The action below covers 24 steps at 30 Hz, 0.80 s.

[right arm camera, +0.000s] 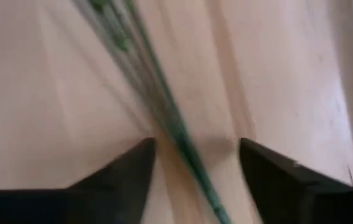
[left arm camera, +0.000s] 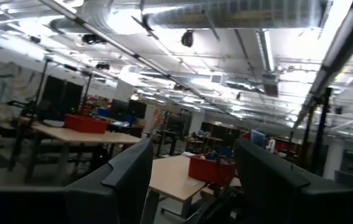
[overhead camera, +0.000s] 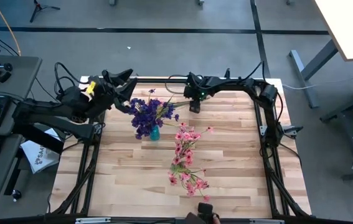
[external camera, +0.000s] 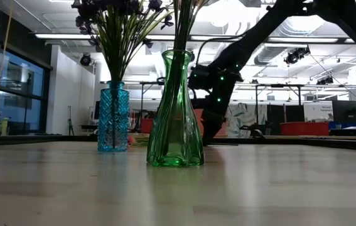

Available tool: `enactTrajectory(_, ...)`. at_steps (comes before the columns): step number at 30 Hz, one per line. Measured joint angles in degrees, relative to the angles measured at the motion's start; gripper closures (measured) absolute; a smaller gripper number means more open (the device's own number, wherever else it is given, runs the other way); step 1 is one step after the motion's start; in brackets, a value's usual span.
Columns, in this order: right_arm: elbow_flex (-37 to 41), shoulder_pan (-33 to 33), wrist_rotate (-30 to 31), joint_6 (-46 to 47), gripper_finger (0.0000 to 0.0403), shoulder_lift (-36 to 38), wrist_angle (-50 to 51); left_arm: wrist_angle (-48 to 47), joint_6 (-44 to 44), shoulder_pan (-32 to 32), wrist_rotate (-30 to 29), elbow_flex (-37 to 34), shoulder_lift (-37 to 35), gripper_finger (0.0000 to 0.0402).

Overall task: Sort flowers into vase by color
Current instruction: Put the pink flowers into the green crystal vase

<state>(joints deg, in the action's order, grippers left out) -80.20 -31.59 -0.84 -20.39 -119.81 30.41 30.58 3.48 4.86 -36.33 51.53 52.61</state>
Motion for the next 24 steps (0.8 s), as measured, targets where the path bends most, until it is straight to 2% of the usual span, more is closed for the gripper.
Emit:
enactTrajectory(2,0.0,0.9,1.5,-1.3,0.0234,-0.1,1.4,0.0,1.5,1.0,0.1,0.0,-1.0,0.0188)
enactTrajectory(5,0.0,1.3,0.5,-1.7,0.036,0.3,5.5,0.0,2.6,3.0,0.0,0.0,-3.2,0.0188)
enactTrajectory(6,0.0,1.2,-0.3,-1.7,0.0379,0.6,7.1,0.1,2.6,3.8,0.0,0.0,-4.2,0.0188)
enactTrajectory(9,0.4,0.2,-1.5,0.5,0.0385,2.4,11.8,-0.4,2.6,7.3,0.9,0.0,-7.0,0.0188)
enactTrajectory(12,1.0,-1.2,-3.0,2.4,0.0397,6.2,15.5,-3.3,2.7,10.9,4.7,0.0,-9.5,0.0188)
enactTrajectory(18,0.6,-4.4,-3.5,7.0,0.04,19.9,16.2,-7.4,3.2,17.1,5.7,0.0,-10.9,0.0188)
enactTrajectory(24,0.5,-7.2,-2.4,16.6,0.0401,36.1,16.9,-7.7,8.1,18.5,3.1,0.0,-10.6,0.0188)
